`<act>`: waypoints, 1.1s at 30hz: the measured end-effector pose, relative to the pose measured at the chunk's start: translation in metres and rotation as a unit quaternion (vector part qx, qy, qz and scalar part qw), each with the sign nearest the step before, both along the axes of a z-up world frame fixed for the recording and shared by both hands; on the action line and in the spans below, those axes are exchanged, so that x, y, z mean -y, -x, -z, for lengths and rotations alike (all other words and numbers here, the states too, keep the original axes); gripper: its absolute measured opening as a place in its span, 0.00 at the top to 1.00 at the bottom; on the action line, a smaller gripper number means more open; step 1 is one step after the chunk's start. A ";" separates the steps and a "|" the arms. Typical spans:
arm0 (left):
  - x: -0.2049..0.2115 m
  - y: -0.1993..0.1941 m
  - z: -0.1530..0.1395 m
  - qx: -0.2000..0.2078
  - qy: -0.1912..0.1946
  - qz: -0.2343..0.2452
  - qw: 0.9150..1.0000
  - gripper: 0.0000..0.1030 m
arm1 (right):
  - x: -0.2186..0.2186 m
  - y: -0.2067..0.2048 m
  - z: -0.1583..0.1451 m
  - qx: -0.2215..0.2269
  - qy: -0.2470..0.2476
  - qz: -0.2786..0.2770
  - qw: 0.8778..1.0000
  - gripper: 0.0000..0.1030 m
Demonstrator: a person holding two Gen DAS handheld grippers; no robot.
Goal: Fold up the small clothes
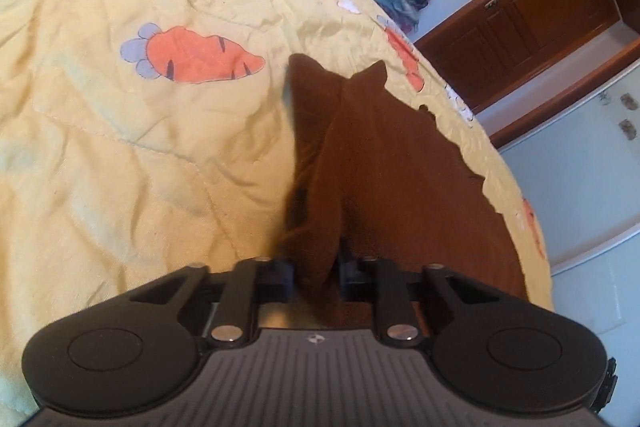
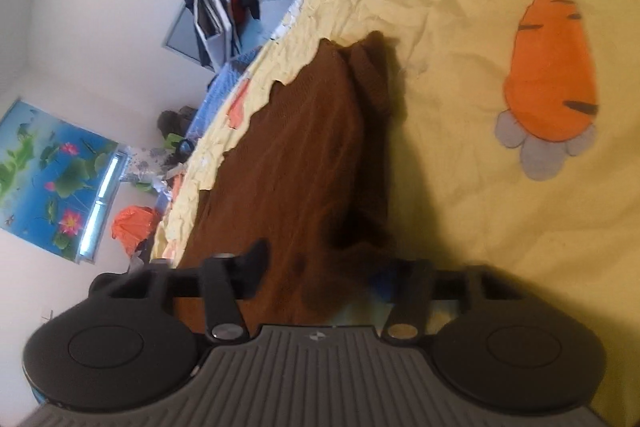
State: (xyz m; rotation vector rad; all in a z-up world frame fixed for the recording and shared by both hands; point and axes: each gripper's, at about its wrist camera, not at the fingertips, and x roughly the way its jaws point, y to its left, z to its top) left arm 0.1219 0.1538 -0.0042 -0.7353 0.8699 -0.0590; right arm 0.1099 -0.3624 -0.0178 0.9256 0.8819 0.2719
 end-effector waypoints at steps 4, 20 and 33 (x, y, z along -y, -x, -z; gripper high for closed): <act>0.004 0.007 -0.020 0.016 -0.032 0.011 0.999 0.91 | -0.005 0.001 -0.006 0.020 0.009 -0.003 1.000 0.85; 0.000 0.183 -0.032 0.002 -0.115 0.111 0.987 0.85 | 0.006 0.165 -0.045 0.050 0.043 -0.079 0.995 0.70; 0.029 0.021 -0.072 0.079 -0.209 0.099 0.970 0.24 | -0.013 0.013 -0.082 0.099 0.163 -0.067 0.979 0.33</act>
